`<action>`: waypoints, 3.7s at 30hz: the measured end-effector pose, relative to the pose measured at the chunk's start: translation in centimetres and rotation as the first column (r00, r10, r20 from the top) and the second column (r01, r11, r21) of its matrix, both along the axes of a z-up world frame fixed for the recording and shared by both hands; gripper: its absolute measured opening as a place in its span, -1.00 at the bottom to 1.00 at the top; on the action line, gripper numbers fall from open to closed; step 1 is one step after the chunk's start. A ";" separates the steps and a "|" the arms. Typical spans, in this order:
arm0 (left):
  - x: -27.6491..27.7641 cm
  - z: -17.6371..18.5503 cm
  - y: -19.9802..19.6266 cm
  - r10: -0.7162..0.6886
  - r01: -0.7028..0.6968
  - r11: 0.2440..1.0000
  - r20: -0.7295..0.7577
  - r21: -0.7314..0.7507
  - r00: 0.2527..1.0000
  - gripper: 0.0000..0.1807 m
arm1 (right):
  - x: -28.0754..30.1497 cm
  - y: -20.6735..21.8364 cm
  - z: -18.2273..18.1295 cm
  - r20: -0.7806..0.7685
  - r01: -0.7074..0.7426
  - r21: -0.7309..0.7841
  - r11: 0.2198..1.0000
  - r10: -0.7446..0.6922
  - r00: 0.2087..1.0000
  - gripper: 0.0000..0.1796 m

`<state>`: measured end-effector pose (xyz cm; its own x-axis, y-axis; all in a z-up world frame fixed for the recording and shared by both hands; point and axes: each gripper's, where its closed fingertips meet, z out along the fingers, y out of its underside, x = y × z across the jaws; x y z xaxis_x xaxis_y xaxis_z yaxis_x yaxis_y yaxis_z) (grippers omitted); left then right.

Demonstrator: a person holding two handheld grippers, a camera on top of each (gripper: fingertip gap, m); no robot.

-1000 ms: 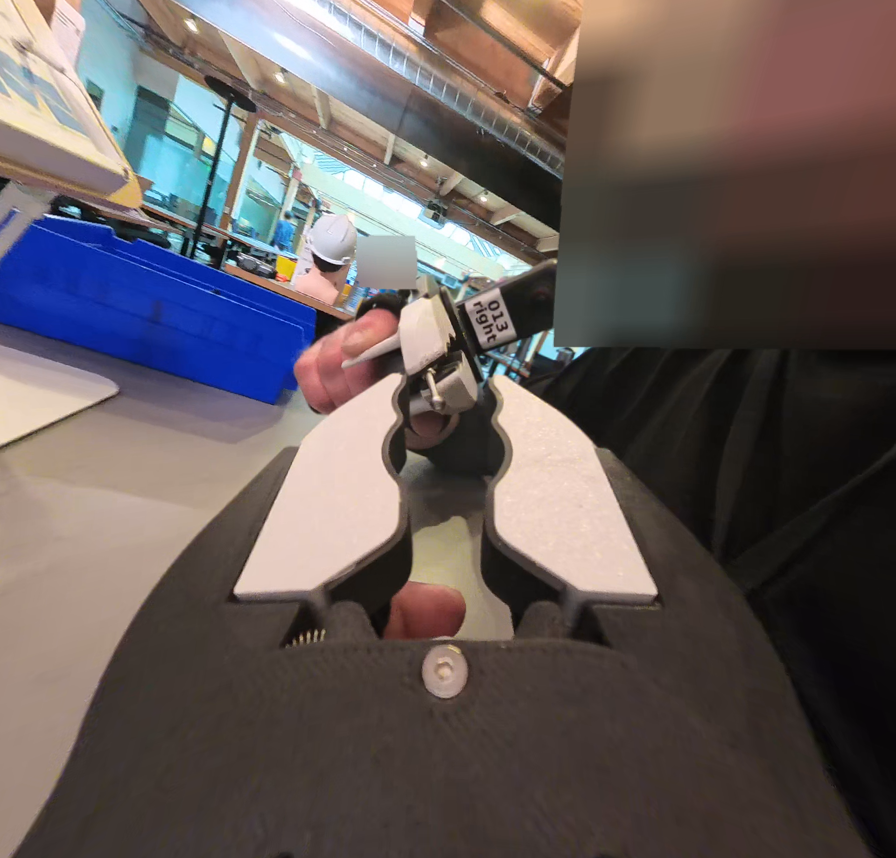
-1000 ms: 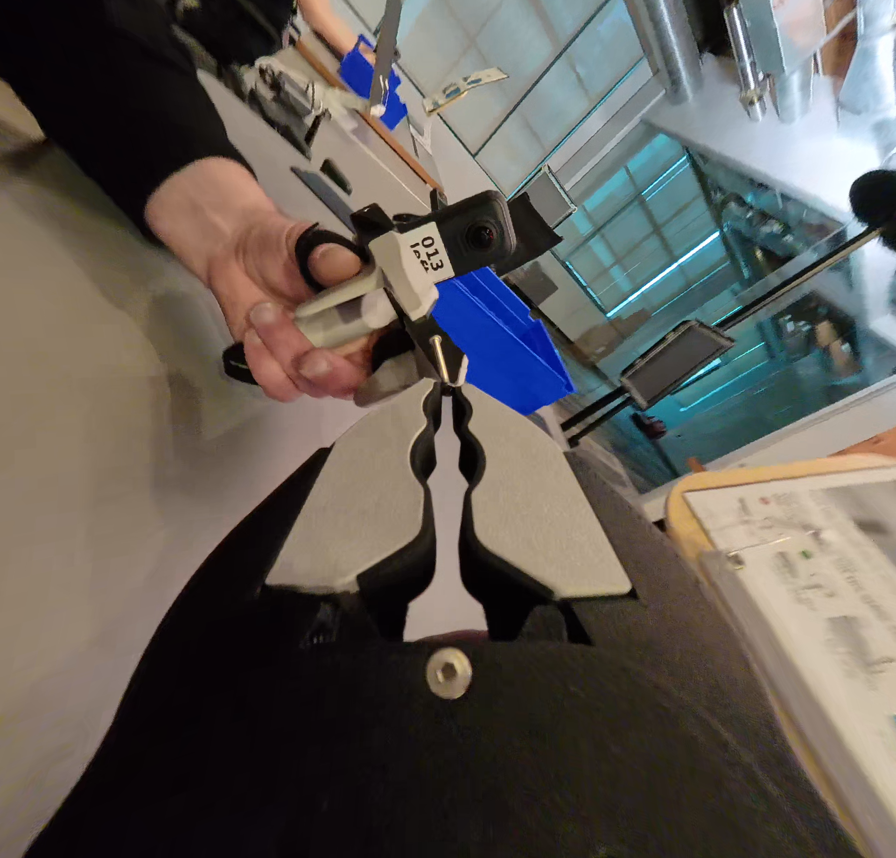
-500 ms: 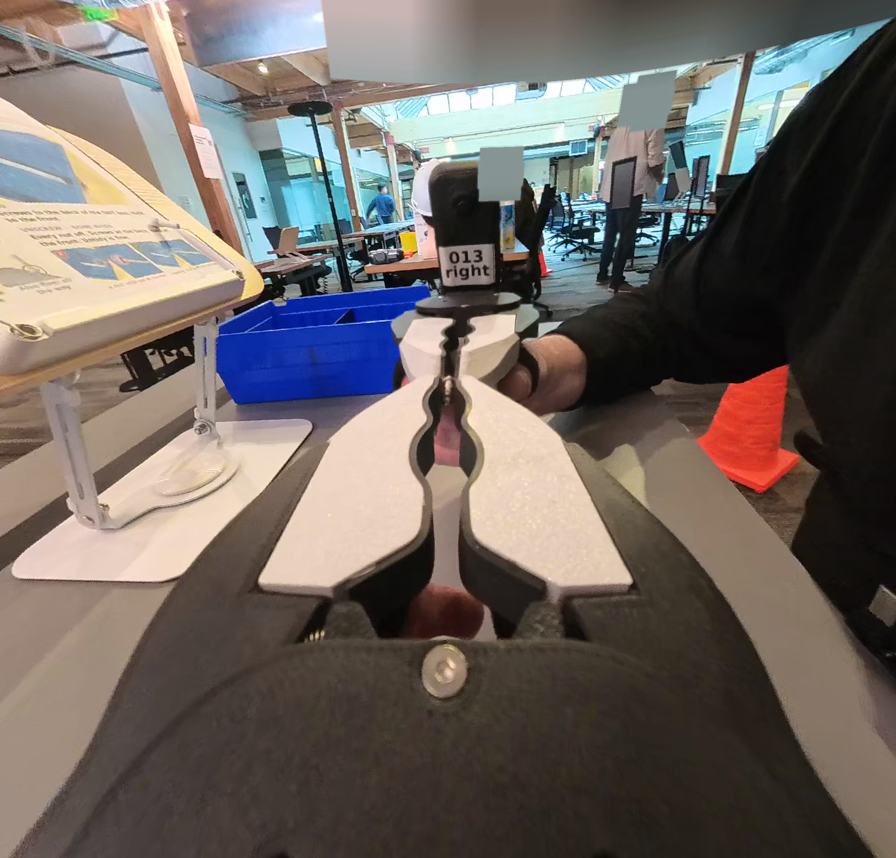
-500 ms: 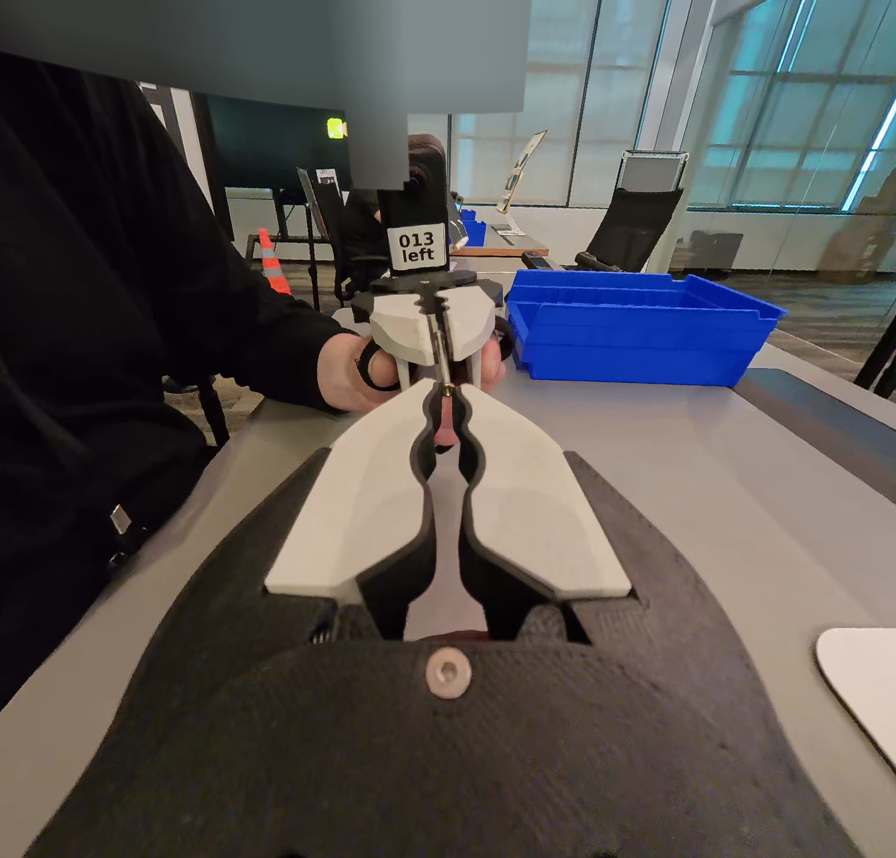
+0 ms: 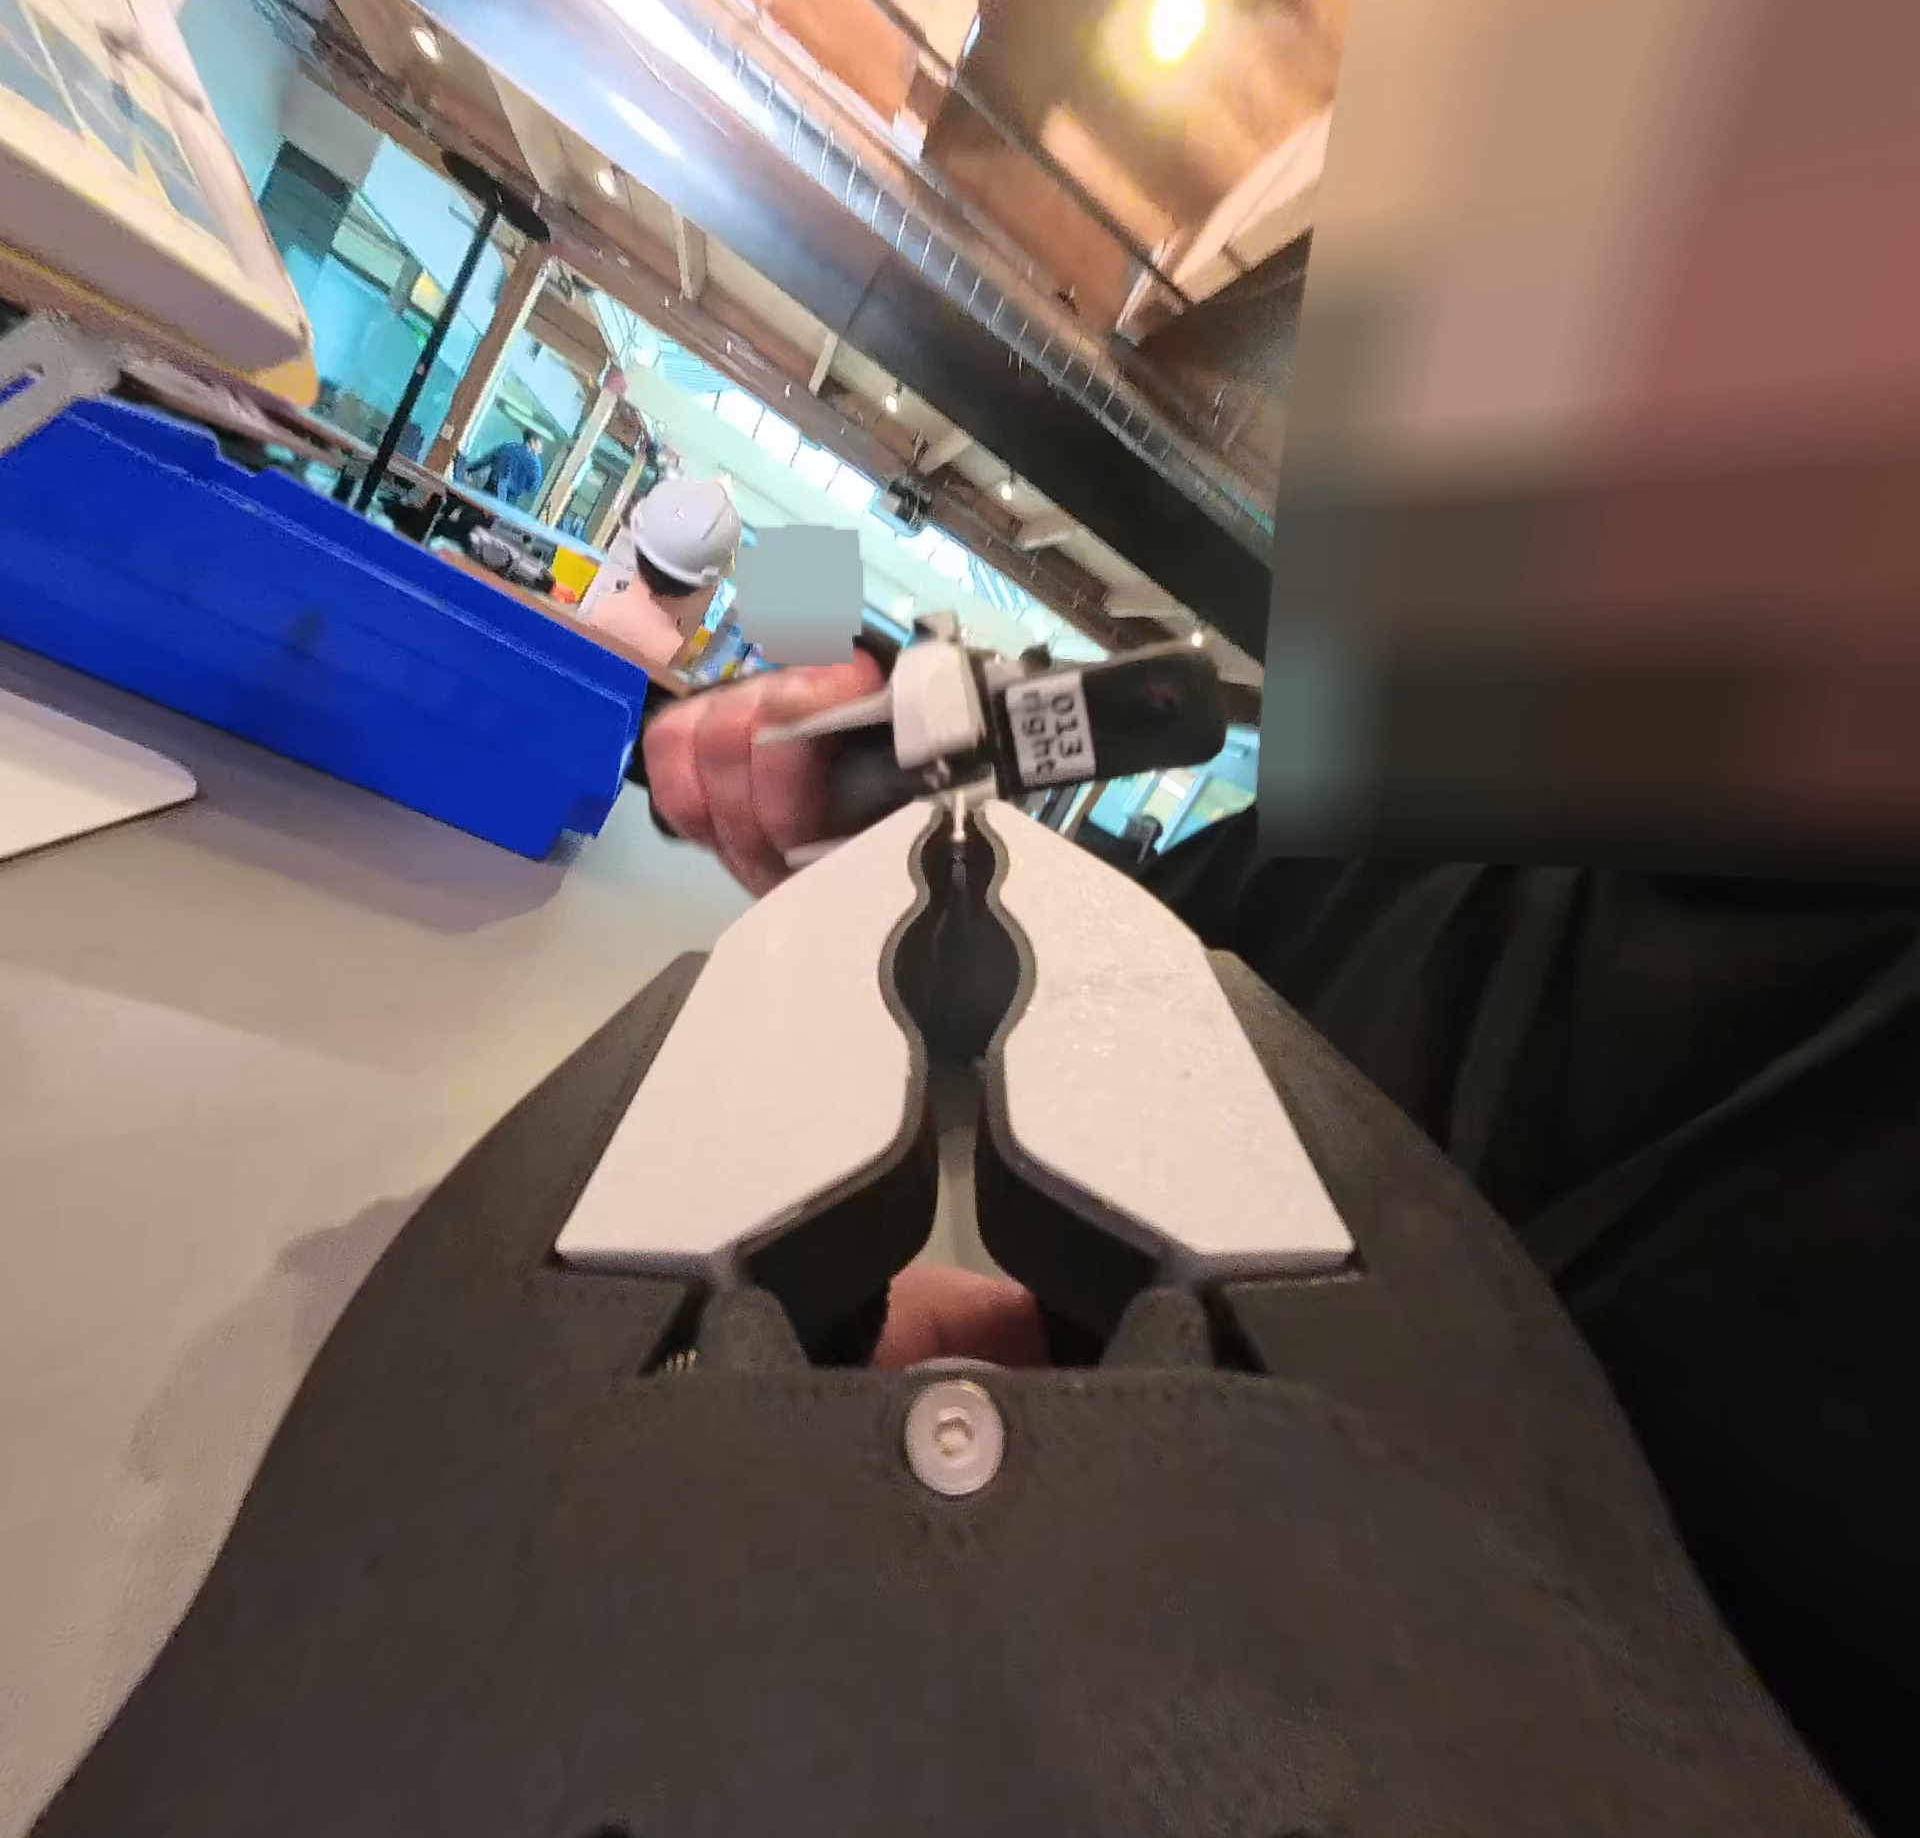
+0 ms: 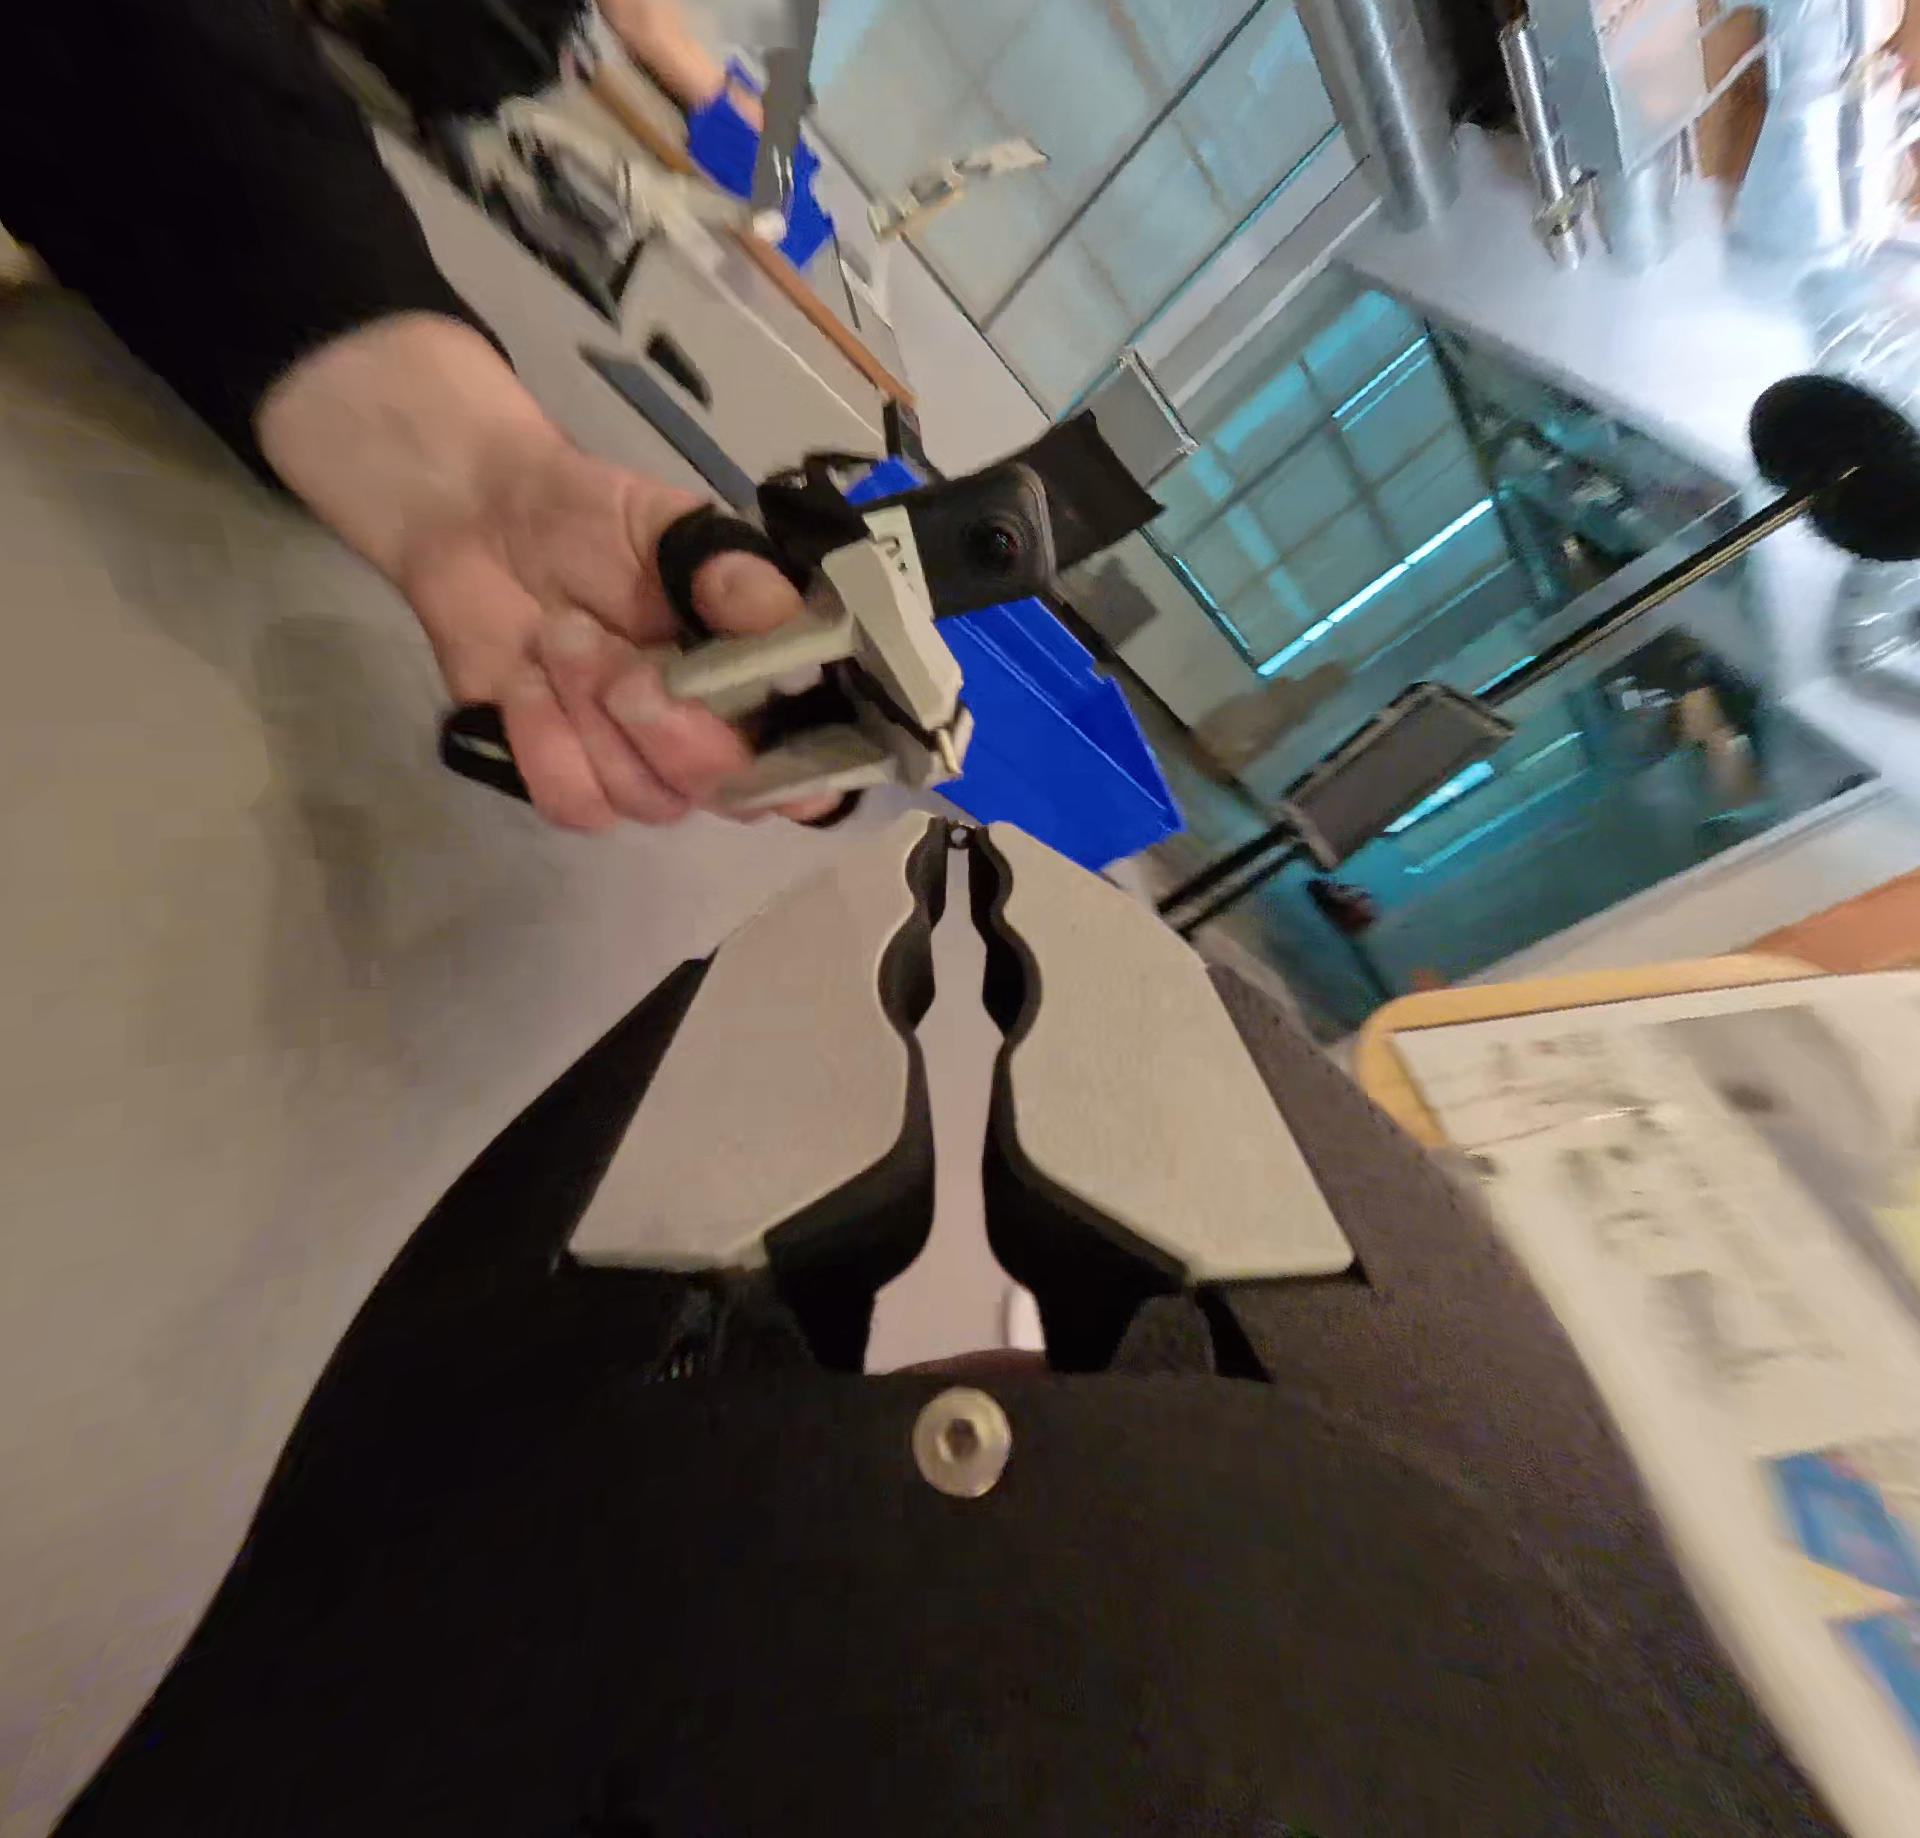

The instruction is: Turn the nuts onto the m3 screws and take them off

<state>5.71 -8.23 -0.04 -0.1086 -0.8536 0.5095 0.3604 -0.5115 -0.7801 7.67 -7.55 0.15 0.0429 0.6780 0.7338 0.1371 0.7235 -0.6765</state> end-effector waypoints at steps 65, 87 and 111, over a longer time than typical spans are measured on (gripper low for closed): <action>0.9 -3.5 3.3 0.411 -0.157 0.832 -0.399 0.533 0.820 -0.97 | 3.3 3.3 -3.0 0.306 0.278 -0.441 0.853 -0.148 0.940 -0.77; 2.3 -3.3 2.5 0.442 -0.132 0.795 -0.417 0.592 0.795 -0.81 | 0.4 1.9 -5.0 0.378 0.245 -0.358 0.901 -0.100 0.920 -0.98; -0.4 -6.4 5.7 0.521 -0.188 0.799 -0.503 0.570 0.689 -1.00 | 31.6 30.2 -1.5 0.312 0.868 -0.361 0.342 -0.832 0.458 -0.98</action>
<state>5.35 -2.56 -6.44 0.4421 -0.8912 -0.1015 -0.2010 0.0119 -0.9795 39.23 22.67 -1.31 0.7500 0.5159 0.4138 0.5598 -0.1620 -0.8126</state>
